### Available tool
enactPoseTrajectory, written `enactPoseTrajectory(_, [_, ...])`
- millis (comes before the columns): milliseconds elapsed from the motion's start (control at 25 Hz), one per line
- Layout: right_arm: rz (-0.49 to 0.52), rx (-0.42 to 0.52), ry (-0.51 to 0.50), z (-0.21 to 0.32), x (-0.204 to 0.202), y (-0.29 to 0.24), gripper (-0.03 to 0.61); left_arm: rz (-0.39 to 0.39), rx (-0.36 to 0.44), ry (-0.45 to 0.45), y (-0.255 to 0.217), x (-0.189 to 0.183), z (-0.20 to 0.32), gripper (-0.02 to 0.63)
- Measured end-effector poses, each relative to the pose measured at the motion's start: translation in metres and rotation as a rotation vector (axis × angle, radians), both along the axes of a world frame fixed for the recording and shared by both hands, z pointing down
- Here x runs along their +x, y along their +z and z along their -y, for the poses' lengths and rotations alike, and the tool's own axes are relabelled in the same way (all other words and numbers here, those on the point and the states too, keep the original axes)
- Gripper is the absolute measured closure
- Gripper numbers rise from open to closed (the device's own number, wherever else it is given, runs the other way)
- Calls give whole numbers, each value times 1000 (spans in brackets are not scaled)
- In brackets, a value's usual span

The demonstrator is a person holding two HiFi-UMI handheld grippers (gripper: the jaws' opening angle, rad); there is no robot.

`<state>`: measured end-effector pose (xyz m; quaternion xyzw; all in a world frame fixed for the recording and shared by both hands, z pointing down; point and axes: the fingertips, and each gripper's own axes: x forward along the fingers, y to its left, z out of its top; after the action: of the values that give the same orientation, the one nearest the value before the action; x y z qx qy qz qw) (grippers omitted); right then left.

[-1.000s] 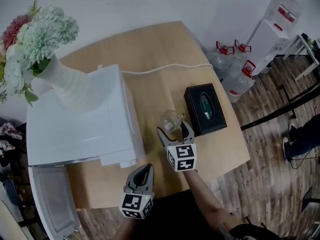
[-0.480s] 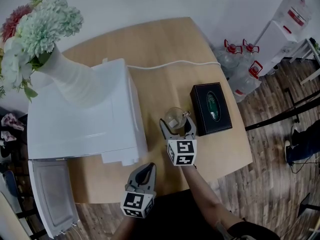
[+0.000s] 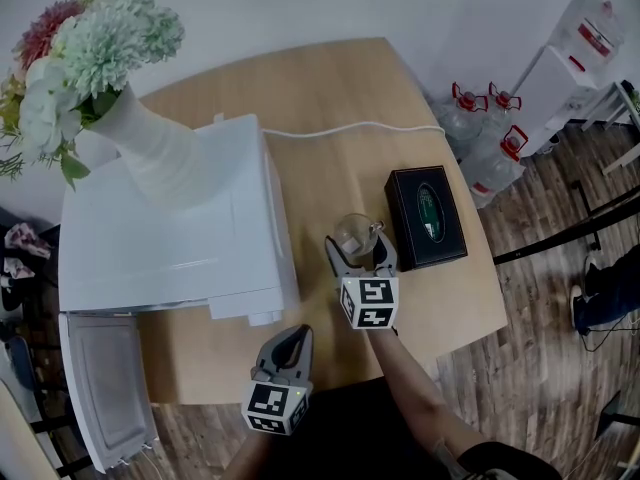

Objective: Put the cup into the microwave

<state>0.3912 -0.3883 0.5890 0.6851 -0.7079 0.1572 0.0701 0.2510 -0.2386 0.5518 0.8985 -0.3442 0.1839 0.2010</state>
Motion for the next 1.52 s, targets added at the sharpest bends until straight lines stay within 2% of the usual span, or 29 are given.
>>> enactPoseTrajectory(520, [-14, 2, 26, -24, -3, -11, 224, -29, 13, -10, -4, -26, -2, 607])
enactPoseTrajectory(1080, [-17, 26, 135, -73, -19, -43, 224, -43, 30, 61, -21, -73, -5, 607])
enactPoseTrajectory(1520, [-24, 24, 207, -113, -40, -62, 224, -53, 44, 61, -34, -115, -5, 607])
